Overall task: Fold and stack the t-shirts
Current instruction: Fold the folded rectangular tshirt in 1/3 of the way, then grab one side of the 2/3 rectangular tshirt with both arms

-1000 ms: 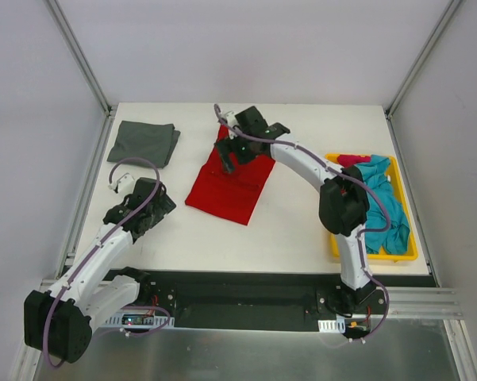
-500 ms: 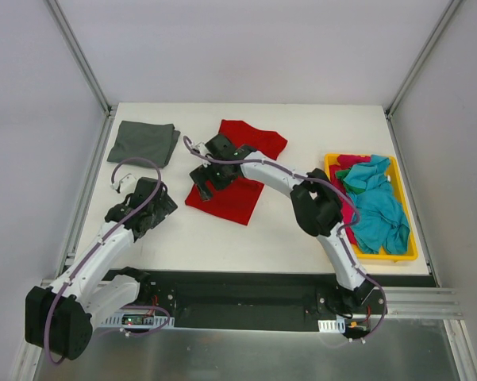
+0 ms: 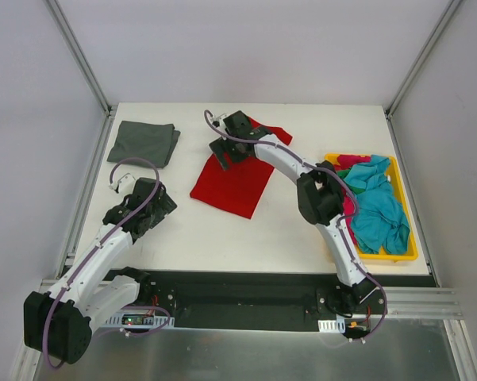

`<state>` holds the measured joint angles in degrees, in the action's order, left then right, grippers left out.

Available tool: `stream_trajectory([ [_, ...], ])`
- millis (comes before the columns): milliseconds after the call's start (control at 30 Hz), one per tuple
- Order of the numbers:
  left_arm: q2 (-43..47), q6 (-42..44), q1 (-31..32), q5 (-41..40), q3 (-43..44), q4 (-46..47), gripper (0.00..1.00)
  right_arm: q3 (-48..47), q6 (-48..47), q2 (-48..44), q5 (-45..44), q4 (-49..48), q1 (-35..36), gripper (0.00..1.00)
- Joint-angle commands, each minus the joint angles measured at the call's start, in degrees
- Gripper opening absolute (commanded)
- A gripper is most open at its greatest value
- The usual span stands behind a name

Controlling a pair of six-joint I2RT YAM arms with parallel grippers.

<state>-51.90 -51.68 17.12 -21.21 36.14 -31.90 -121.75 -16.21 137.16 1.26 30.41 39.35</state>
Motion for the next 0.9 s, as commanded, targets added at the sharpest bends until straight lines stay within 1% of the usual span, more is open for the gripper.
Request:
stream_trajectory([
  [0, 0.48, 0.26, -0.78, 0.03, -0.11, 0.35, 0.99, -4.19, -6.55, -1.46, -10.20, 0.69, 0.20, 0.96],
  [67, 0.48, 0.09, -0.86, 0.03, -0.19, 0.43, 0.99, -4.63, -7.78, -2.59, -13.11, 2.36, 0.11, 0.96],
  [167, -0.30, 0.09, -0.78, 0.47, 0.24, 0.61, 0.99, -1.22, -7.79, -7.33, -11.72, 4.04, 0.46, 0.96],
  [267, -2.41, 1.58, -0.78, 3.97, 1.30, 2.27, 0.99, 9.47, -8.22, -15.58, -10.15, 1.15, 1.60, 0.96],
  [367, -6.18, 2.99, -0.78, 8.37, 2.53, 5.00, 0.99, 23.18, -9.54, -23.94, -2.78, -6.31, 3.18, 0.96],
  [400, -7.50, 2.99, -0.78, 9.16, 3.05, 5.79, 0.99, 25.75, -9.37, -25.35, 0.73, -8.07, 3.62, 0.96],
  [500, -12.42, 4.13, -0.87, 13.98, 5.16, 10.00, 0.99, 28.41, -3.94, -27.21, 4.35, -6.60, 4.85, 0.96],
  [567, -16.46, 5.10, -0.87, 17.51, 7.18, 12.90, 0.99, 33.48, -2.08, -28.87, 7.34, -8.95, 5.90, 0.96],
  [600, -19.70, 5.27, -0.87, 17.96, 8.67, 13.35, 0.99, 36.03, -2.25, -30.01, 7.79, -11.32, 6.87, 0.96],
  [667, -24.54, 6.15, -1.04, 18.48, 11.49, 13.27, 0.99, 39.39, -5.48, -31.34, 7.28, -12.22, 9.24, 0.96],
  [733, -28.59, 5.98, -1.22, 19.19, 13.86, 13.44, 0.99, 40.28, -7.78, -30.65, 5.17, -10.74, 10.91, 0.96],
  [800, -32.54, 5.89, -1.22, 19.28, 15.62, 13.44, 0.99, 39.67, -7.44, -29.33, 3.85, -8.45, 11.27, 0.96],
  [867, -35.71, 5.37, -1.22, 19.37, 17.12, 13.36, 0.96, 39.75, -6.21, -28.71, 3.58, -6.17, 11.36, 0.96],
])
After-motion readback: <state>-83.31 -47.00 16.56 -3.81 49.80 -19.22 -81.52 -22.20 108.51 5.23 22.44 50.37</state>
